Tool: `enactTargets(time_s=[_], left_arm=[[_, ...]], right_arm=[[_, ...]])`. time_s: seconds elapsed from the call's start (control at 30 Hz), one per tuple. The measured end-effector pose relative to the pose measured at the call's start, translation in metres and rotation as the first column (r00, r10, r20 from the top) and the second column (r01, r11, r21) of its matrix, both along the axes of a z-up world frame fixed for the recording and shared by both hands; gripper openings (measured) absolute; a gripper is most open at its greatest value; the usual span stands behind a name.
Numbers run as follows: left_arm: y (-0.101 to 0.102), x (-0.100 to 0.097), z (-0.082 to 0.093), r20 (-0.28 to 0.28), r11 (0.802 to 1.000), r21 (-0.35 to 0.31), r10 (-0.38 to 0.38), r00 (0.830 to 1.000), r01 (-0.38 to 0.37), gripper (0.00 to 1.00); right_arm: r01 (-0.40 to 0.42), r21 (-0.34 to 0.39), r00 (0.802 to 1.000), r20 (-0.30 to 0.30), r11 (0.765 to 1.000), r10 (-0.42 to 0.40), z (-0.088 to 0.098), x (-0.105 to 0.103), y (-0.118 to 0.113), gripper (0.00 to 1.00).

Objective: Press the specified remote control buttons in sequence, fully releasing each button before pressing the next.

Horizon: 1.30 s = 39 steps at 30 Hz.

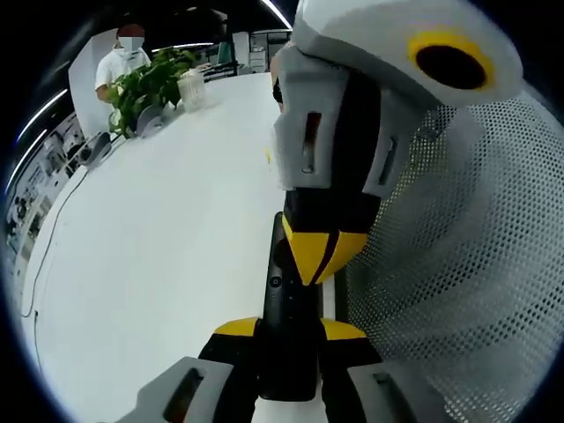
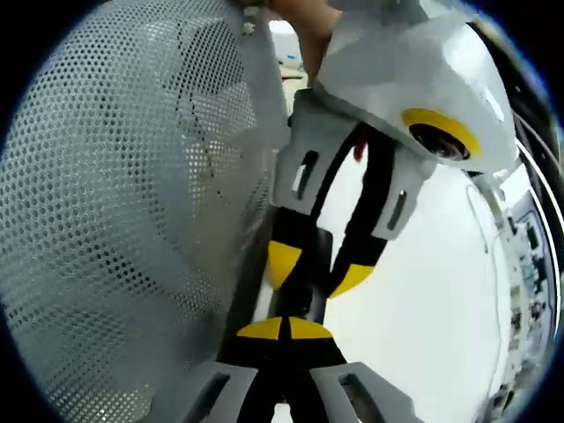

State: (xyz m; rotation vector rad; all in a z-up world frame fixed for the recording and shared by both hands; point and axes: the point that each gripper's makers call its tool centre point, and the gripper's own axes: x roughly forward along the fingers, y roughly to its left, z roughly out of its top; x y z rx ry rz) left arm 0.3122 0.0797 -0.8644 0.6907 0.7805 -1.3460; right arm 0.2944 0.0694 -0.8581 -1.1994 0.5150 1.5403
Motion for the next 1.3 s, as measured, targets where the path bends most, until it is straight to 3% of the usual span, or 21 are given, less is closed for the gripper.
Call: enactTargets(time_s=[0.23,0.53,0.6,0.63,0.7,0.8,0.9,1.0,1.07,1.23,1.27,1.3], left_arm=[[0.000,0.000,0.000,0.001,1.000,0.000,0.000,1.000,0.000,0.25],[0.000,0.000,0.000,0.002,1.000,0.001,0.002,1.000,-0.002,0.25],[0.000,0.000,0.000,0.002,1.000,0.000,0.002,1.000,-0.002,0.25],[0.000,0.000,0.000,0.002,1.000,0.000,0.004,1.000,-0.004,0.25],[0.000,0.000,0.000,0.001,1.000,-0.001,0.007,1.000,-0.007,0.25],[0.000,0.000,0.000,0.001,1.000,-0.004,0.008,1.000,-0.008,0.25],[0.000,0.000,0.000,0.001,1.000,-0.005,0.008,1.000,-0.008,0.25],[0.000,0.000,0.000,0.001,1.000,-0.004,0.004,1.000,-0.004,0.25],[0.000,0.000,0.000,0.001,1.000,-0.004,0.003,1.000,-0.003,0.25],[-0.001,0.000,0.000,0.001,1.000,-0.006,0.001,1.000,-0.001,0.25],[-0.001,0.000,0.000,0.001,1.000,-0.006,0.000,1.000,0.000,0.25],[0.000,0.000,0.000,0.001,1.000,-0.006,0.000,1.000,0.000,0.25]], right_arm=[[-0.058,-0.023,0.997,0.054,0.998,0.060,-0.002,-0.001,0.001,0.00],[-0.058,-0.014,0.997,0.048,0.998,0.059,0.000,-0.001,0.001,0.00],[0.038,0.029,0.999,-0.038,0.999,-0.037,0.000,-0.002,0.002,0.00],[0.049,0.038,0.997,-0.059,0.998,-0.046,0.000,-0.001,0.002,0.00],[0.128,0.045,0.985,-0.127,0.991,-0.121,0.002,0.000,0.002,0.00],[0.185,0.050,0.970,-0.167,0.982,-0.174,0.003,0.002,0.001,0.00],[0.242,0.054,0.962,-0.145,0.969,-0.232,0.006,0.016,-0.005,0.00],[0.327,0.085,0.929,-0.210,0.941,-0.304,0.009,0.021,-0.005,0.00],[0.336,0.097,0.922,-0.235,0.937,-0.306,0.011,0.020,-0.003,0.00],[0.314,0.071,0.927,-0.238,0.947,-0.290,0.004,0.013,0.001,0.00],[0.300,0.075,0.936,-0.216,0.951,-0.279,0.005,0.016,0.000,0.00],[0.318,0.074,0.928,-0.228,0.945,-0.294,0.005,0.016,0.000,0.00]])
